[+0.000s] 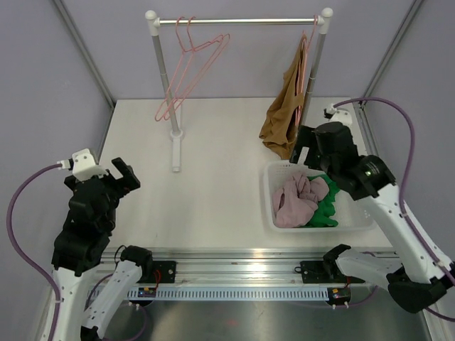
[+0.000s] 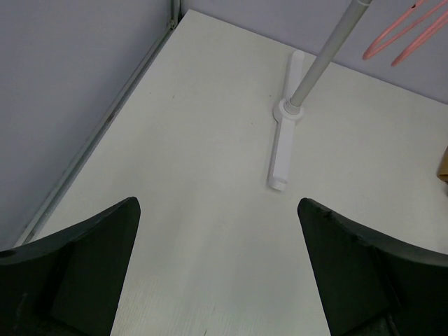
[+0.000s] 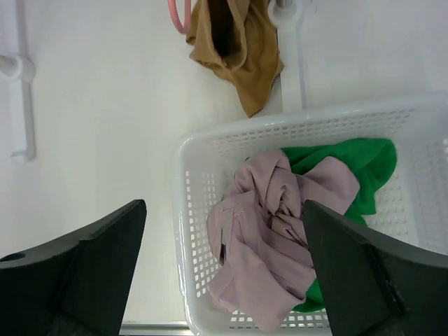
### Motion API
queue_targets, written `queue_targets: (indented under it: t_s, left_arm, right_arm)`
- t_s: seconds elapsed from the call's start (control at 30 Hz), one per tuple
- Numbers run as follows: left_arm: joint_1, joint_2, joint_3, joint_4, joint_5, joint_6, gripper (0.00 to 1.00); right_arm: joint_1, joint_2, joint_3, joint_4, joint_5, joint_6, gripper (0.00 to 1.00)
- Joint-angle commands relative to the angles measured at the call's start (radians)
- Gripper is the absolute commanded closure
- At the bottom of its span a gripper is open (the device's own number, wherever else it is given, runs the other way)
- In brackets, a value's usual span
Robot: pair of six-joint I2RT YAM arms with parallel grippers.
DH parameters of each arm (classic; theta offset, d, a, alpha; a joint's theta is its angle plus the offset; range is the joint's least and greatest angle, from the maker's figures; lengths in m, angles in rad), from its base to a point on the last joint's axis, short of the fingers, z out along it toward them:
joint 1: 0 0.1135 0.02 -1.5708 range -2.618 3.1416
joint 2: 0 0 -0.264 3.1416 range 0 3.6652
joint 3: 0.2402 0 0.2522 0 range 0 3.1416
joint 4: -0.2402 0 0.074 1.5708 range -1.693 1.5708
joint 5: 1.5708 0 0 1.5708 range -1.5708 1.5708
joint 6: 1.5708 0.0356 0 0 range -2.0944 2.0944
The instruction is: Remove the tank top from the hanger
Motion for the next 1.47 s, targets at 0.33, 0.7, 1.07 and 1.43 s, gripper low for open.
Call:
queue_targets:
  t_s: [0.33, 0.7, 1.07, 1.43]
  left_arm:
    - [0.005, -0.004, 0.263, -0.291, 0.020, 0.059, 0.01]
    - [0.003, -0.127, 0.162, -0.245, 0.103, 0.122, 0.01]
    - [0.003, -0.175, 0.132, -0.202, 0.103, 0.122, 0.01]
    - [0.003, -0.175, 0.093, -0.158, 0.099, 0.125, 0.01]
  right_arm:
    - [-0.005, -0.429, 0.135, -0.215, 0.022, -0.276, 0.01]
    - [-0.005, -0.488, 0.046, -0.280, 0.155, -0.300, 0.01]
    - [-0.003, -0.497, -0.022, -0.196, 0.092, -0.280, 0.01]
    - [-0.005, -0.495, -0.042, -0.148, 0.095, -0.270, 0.00]
